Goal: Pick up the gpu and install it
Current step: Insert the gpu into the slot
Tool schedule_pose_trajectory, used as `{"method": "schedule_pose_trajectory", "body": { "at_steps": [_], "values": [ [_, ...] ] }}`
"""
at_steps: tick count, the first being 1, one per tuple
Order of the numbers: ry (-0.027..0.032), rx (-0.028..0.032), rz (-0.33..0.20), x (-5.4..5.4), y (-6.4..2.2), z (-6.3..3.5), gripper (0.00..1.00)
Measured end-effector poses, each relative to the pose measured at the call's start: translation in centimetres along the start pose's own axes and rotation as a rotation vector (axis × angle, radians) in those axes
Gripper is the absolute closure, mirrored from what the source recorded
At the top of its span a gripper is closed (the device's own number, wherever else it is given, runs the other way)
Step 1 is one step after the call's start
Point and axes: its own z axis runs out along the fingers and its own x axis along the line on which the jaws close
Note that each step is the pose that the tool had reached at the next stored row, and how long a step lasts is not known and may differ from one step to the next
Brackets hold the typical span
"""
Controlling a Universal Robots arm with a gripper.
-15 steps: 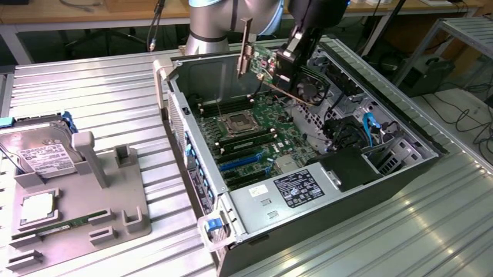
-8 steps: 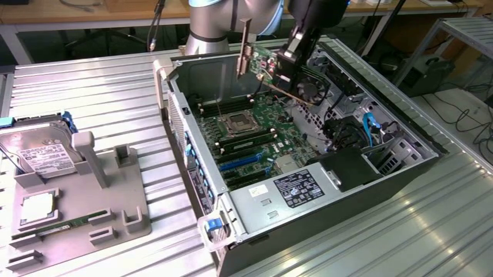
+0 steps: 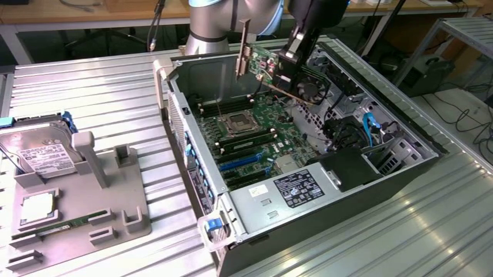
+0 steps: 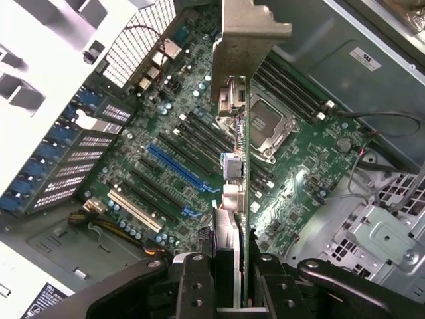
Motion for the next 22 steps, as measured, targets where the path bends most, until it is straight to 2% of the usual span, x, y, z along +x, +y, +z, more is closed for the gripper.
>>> {"method": "schedule_pose_trajectory", "body": {
  "at_steps": [10, 11, 22],
  "values": [
    [0.0016, -0.0018, -0.067, 0.0, 0.0, 0.0, 0.72],
    [0.0021, -0.0023, -0.087, 0.0, 0.0, 0.0, 0.72],
    [0.0033, -0.0037, -0.14, 0.0, 0.0, 0.0, 0.72]
  ]
}}
